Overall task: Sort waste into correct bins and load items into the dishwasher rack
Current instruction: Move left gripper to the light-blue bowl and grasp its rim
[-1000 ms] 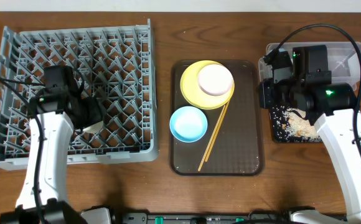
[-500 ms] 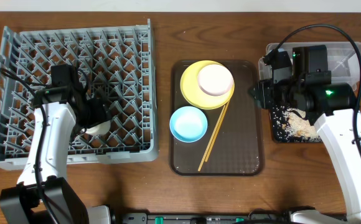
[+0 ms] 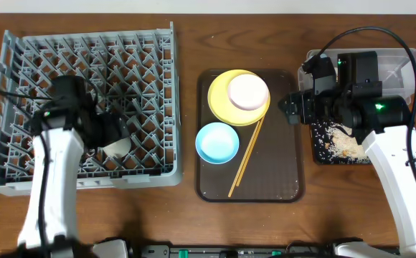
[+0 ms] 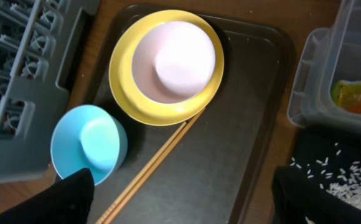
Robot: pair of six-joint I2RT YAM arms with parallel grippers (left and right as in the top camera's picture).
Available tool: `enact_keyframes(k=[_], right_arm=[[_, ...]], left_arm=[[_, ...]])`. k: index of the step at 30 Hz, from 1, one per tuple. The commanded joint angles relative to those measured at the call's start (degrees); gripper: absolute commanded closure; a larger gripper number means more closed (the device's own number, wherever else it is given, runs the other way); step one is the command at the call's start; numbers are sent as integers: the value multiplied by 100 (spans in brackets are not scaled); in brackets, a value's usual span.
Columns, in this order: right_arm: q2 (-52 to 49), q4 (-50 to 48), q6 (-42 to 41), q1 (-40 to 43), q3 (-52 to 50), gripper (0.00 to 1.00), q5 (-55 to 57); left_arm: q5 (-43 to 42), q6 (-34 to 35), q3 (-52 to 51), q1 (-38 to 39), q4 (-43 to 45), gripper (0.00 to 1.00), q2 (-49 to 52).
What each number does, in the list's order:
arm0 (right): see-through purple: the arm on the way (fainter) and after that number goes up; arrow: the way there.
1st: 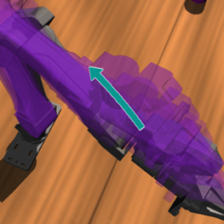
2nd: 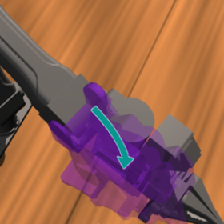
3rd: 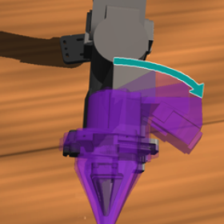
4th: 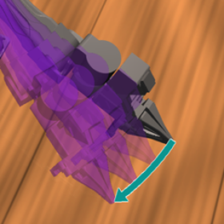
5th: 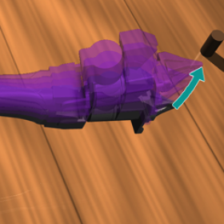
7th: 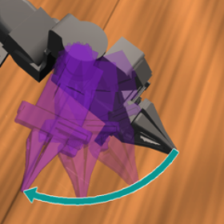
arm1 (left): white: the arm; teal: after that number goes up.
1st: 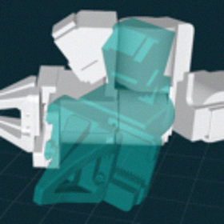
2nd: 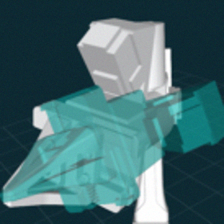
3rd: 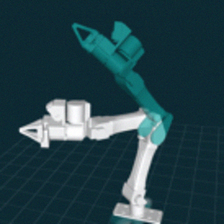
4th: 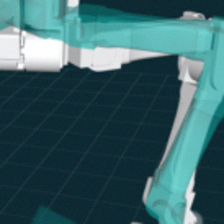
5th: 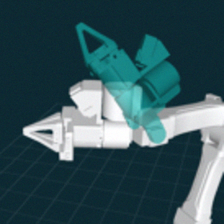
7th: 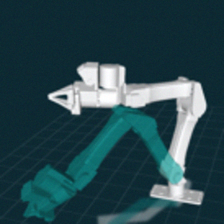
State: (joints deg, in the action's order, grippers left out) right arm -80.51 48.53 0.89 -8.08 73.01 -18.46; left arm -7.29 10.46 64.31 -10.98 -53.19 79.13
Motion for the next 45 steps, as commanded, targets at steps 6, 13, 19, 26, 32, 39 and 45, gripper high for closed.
enact_keyframes(k=[6,13,19,26,32,39,45], right_arm=[[-31,-33,0,-170,33,43,-136],[-26,-26,-470,-155,33,41,479],[46,114,-855,66,37,34,922],[48,326,-852,94,37,6,903],[48,356,-855,94,37,5,949],[48,378,-855,94,37,6,999],[48,529,-859,96,37,14,1453]], left_arm=[[-372,-35,236,804,199,3,-863],[-254,-31,236,2496,608,3,-461],[741,-28,236,3978,1034,3,212],[737,9,634,4962,1340,3,1132],[734,11,1062,5318,1392,3,1801],[734,13,1060,5622,1602,4,2319],[734,35,1049,5890,1606,11,2675]])
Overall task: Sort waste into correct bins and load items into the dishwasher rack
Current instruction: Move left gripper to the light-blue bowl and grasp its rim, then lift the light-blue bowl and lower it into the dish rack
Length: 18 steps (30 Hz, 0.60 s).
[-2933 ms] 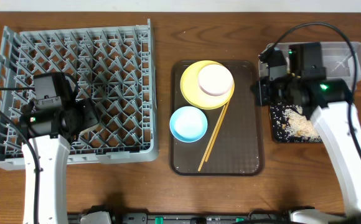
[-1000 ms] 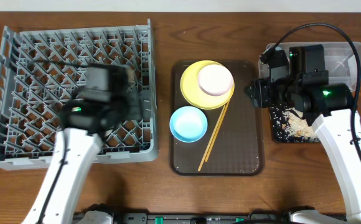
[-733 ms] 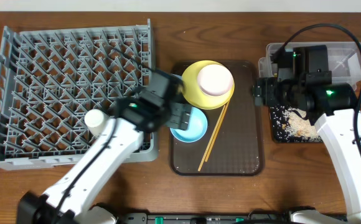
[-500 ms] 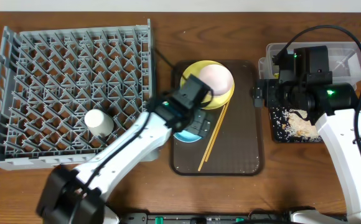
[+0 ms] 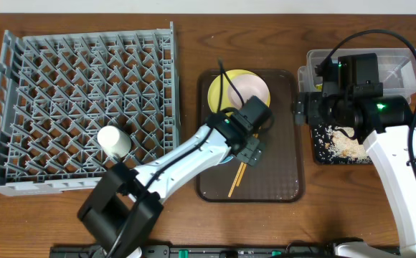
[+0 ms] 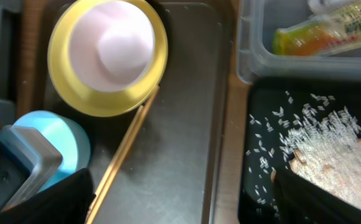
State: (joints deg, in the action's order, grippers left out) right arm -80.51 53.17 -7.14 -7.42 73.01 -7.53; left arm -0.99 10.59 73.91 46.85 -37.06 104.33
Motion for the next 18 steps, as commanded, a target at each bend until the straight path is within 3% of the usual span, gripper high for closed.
enact_keyframes(k=[1,5,13,18], right_arm=[[48,103,-57,35,37,16,450],[48,188,-81,74,37,21,586],[48,197,-210,313,37,31,601],[48,203,-229,468,37,37,601]], left_arm=[[105,22,90,138,-4,13,225],[105,105,90,184,4,18,481],[107,107,90,184,9,56,664],[107,107,90,184,-7,70,658]])
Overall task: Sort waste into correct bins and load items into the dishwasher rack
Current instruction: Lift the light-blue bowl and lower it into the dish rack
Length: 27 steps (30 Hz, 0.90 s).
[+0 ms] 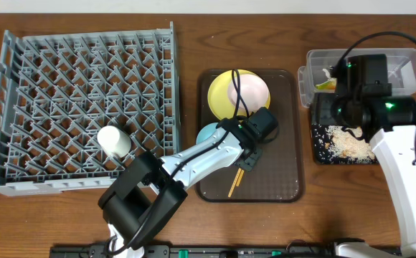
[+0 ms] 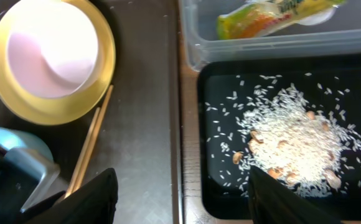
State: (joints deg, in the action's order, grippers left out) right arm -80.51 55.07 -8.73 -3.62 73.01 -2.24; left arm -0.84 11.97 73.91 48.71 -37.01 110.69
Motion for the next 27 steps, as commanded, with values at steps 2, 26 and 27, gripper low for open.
enact_keyframes(k=[2,26,27], right_arm=[[48,46,-68,129,37,38,72],[48,114,-66,195,37,39,72],[48,111,-66,195,37,39,72]], left_arm=[[94,-33,90,-4,-26,77,15],[-1740,-874,118,-2271,-498,94,-3300],[-2140,-970,120,-2588,-439,94,-3362]])
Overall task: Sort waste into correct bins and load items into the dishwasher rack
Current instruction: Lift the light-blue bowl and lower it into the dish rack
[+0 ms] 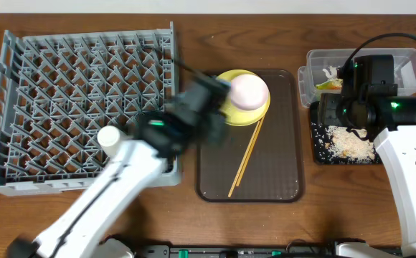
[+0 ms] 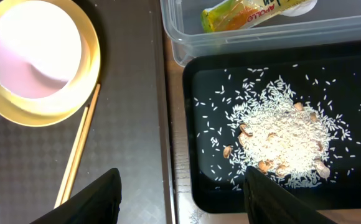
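Observation:
My left arm shows only as a motion blur in the overhead view, with its gripper (image 1: 206, 107) over the seam between the grey dishwasher rack (image 1: 86, 184) and the brown tray (image 1: 280, 183); its jaws cannot be made out. No blue bowl shows anywhere. A white cup (image 1: 112, 139) lies in the rack. On the tray sit a yellow plate (image 1: 222, 107) carrying a pink bowl (image 1: 248, 91), and a pair of chopsticks (image 1: 245, 154). My right gripper (image 2: 183, 205) is open and empty over the gap between the tray and the black bin (image 2: 355, 186).
The black bin holds spilled rice with nuts (image 2: 280, 134). Behind it a clear plastic bin (image 2: 180, 43) holds a yellow-green wrapper (image 2: 249, 15). Bare wooden table (image 1: 186, 43) lies around the rack, tray and bins.
The left gripper was at the blue bowl on the tray; now it is blurred by the rack's right edge and the bowl is gone from the tray. My right gripper has shifted slightly further over the bins.
The left gripper was in the rack at the white cup, the right one open over the tray. Then the cup lay alone in the rack and the left gripper was at the blue bowl. Now the bowl has left the tray and the right gripper hangs by the bins.

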Robot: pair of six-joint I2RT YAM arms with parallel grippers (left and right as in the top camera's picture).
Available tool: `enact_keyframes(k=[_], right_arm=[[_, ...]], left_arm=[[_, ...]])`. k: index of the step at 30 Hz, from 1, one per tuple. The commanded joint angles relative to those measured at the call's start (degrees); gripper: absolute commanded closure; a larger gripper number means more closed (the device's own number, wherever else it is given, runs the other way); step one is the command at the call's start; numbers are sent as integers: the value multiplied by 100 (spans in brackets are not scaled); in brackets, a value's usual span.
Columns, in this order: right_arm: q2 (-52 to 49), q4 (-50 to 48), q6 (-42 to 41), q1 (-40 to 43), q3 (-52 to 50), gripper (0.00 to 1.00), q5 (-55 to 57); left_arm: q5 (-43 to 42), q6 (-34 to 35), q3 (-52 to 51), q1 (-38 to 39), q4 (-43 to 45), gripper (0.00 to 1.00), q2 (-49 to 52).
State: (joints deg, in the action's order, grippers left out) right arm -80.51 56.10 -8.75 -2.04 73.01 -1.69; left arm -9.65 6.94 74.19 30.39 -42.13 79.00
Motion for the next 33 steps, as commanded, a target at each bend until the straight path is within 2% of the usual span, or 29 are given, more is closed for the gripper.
enact_keyframes(k=[1,6,9,11,14,17,21,24,26,27,33], right_arm=[[48,11,-63,37,37,39,17],[48,31,-63,37,37,39,15],[48,24,-63,37,37,39,17],[48,24,-63,37,37,39,15],[48,28,-63,37,37,39,15],[48,26,-63,37,37,39,15],[48,33,-61,37,37,39,15],[48,31,-63,37,37,39,15],[48,28,-63,37,37,39,15],[48,28,-61,37,37,39,17],[48,26,-63,37,37,39,17]], left_arm=[[-1751,-525,96,-1169,153,94,-236],[-4380,-424,326,-3130,761,94,-42],[-4981,170,743,-3871,1132,94,341],[-5029,372,1147,-4140,1231,94,680],[-5023,669,1755,-4341,1322,94,1290],[-5508,1014,2197,-4419,1720,94,1956],[-6601,2422,2334,-4492,3574,94,2830],[-6911,3587,2334,-4592,5060,94,3427],[-6929,4116,2334,-4675,5565,94,3740],[-6935,4288,2334,-4719,5665,94,3904],[-7097,4262,2326,-4859,5591,94,4363]])
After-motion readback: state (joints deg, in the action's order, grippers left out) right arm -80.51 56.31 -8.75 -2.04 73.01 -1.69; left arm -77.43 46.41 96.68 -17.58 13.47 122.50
